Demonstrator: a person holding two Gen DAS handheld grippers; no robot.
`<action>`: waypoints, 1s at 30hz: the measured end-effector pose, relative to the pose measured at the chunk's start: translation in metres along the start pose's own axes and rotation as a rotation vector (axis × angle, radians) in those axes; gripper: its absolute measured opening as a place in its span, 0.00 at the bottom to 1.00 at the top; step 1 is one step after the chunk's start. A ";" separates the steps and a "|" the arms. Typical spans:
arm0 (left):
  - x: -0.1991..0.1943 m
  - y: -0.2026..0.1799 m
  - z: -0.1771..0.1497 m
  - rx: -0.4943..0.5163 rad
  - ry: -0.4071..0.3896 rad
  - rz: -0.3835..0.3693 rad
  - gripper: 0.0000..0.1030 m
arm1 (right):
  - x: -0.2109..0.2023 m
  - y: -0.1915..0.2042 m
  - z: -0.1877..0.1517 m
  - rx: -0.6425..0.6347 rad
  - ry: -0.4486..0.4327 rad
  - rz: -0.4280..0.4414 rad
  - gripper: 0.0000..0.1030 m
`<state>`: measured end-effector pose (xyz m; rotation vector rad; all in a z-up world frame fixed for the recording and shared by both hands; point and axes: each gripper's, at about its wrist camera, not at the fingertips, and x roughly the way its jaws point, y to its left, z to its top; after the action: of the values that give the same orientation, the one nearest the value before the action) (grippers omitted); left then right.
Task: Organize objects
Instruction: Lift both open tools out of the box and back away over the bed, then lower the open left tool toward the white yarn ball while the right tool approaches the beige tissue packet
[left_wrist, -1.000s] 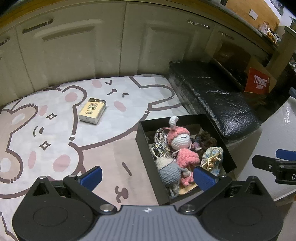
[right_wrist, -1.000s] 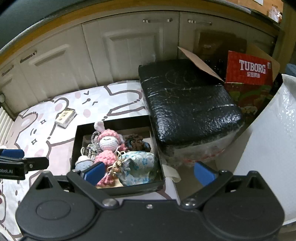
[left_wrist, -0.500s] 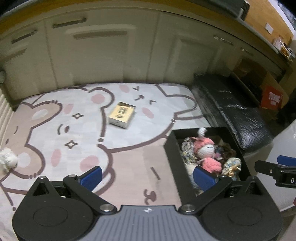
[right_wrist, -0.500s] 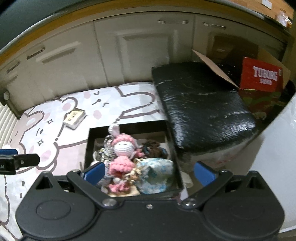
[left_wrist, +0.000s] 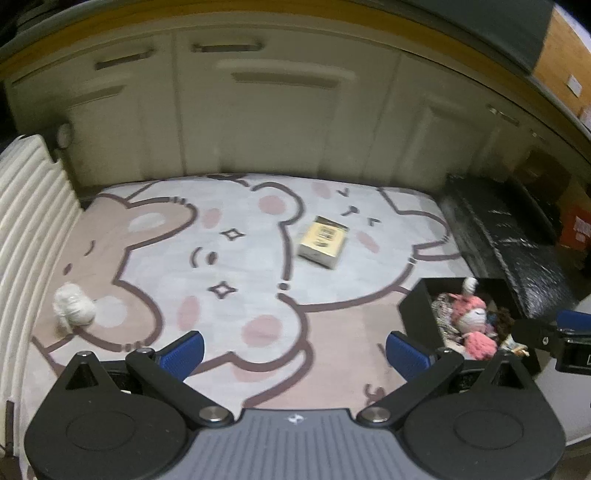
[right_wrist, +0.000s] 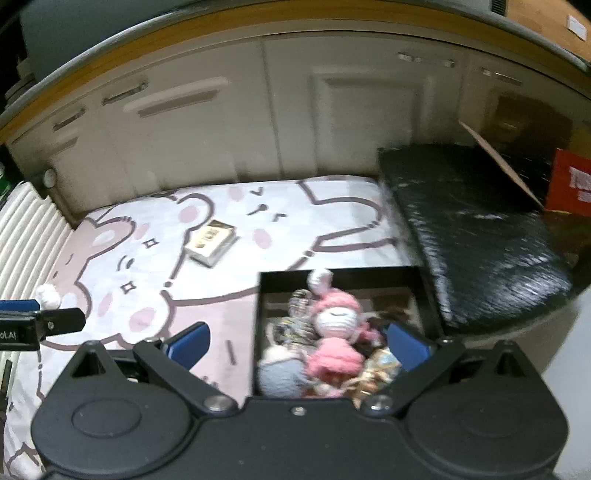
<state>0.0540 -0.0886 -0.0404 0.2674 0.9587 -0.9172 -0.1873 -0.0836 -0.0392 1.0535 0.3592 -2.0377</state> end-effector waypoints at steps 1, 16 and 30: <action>-0.001 0.005 0.000 -0.006 -0.002 0.005 1.00 | 0.002 0.006 0.001 -0.009 0.001 0.006 1.00; -0.008 0.068 0.001 -0.049 -0.027 0.109 1.00 | 0.030 0.082 0.017 -0.095 0.013 0.106 1.00; -0.010 0.096 0.012 -0.033 -0.079 0.164 1.00 | 0.043 0.094 0.027 -0.036 -0.014 0.106 1.00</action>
<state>0.1323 -0.0312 -0.0431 0.2755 0.8651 -0.7560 -0.1454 -0.1823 -0.0468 1.0149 0.3248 -1.9364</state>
